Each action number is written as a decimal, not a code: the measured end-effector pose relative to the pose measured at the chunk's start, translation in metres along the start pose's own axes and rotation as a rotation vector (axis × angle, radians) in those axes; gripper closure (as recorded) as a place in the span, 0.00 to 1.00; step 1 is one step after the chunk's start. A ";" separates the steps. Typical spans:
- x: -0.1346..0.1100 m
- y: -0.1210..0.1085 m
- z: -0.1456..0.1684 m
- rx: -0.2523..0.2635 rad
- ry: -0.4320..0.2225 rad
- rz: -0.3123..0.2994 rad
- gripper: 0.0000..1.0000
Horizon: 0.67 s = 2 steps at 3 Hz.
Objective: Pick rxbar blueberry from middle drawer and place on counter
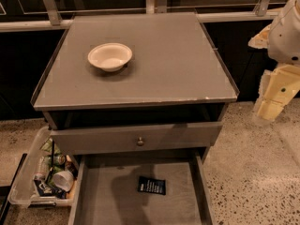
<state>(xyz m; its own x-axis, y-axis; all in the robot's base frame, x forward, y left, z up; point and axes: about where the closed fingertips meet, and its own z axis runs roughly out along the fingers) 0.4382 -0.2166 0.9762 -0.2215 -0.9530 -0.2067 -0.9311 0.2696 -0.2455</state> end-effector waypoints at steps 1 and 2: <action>-0.001 -0.001 0.000 0.002 0.001 -0.001 0.00; -0.005 0.013 0.025 -0.052 -0.033 0.026 0.00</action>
Offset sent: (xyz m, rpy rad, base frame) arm -0.0117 0.0282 -0.0760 0.1391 0.1457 -0.0150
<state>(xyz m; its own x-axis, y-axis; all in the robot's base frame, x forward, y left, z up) 0.4347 -0.2054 0.9504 -0.2369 -0.9405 -0.2436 -0.9391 0.2859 -0.1906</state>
